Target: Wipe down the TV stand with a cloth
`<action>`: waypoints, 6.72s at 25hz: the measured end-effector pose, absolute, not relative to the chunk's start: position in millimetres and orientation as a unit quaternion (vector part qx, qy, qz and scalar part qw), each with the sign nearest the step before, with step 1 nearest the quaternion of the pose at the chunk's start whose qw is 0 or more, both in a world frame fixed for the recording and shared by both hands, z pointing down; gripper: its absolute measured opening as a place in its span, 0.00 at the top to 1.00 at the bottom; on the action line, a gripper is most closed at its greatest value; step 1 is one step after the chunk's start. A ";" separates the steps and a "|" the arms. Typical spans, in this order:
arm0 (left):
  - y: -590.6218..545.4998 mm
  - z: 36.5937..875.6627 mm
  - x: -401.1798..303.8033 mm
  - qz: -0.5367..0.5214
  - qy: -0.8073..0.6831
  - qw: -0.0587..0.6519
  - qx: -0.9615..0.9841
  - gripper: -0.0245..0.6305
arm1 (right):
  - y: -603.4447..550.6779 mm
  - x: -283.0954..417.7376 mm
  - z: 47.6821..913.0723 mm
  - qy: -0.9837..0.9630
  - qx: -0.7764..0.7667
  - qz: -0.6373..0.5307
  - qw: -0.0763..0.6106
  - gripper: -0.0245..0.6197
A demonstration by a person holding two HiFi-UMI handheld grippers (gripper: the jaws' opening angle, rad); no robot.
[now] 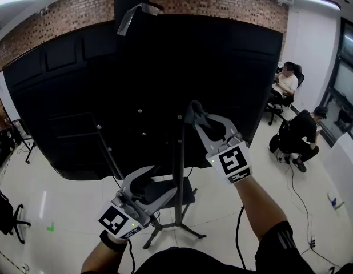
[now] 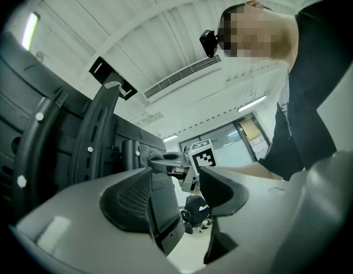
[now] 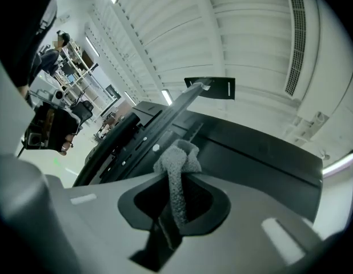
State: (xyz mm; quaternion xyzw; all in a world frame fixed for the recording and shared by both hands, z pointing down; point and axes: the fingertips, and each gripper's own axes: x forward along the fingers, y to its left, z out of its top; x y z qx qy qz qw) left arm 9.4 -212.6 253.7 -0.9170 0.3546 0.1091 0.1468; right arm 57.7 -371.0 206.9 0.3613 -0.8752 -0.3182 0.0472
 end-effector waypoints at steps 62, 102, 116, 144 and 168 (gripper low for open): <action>-249.7 279.4 45.0 0.100 0.364 0.117 -0.918 0.53 | -422.1 106.6 276.8 -0.853 0.396 -0.313 0.135 0.90; -229.8 268.3 -4.1 0.104 0.421 0.140 -0.890 0.53 | -340.8 73.7 193.1 -0.851 0.348 -0.391 0.055 0.90; -183.8 249.1 -183.2 0.116 0.482 0.167 -0.853 0.53 | -253.1 -149.7 159.5 -0.851 0.264 -0.451 0.042 0.90; -153.8 266.8 -342.8 0.127 0.514 0.150 -0.835 0.53 | -257.3 -397.4 198.7 -0.721 0.247 -0.598 0.250 0.90; -164.0 270.0 -306.5 0.139 0.472 0.137 -0.860 0.53 | -255.7 -326.0 191.3 -0.679 0.288 -0.606 0.297 0.90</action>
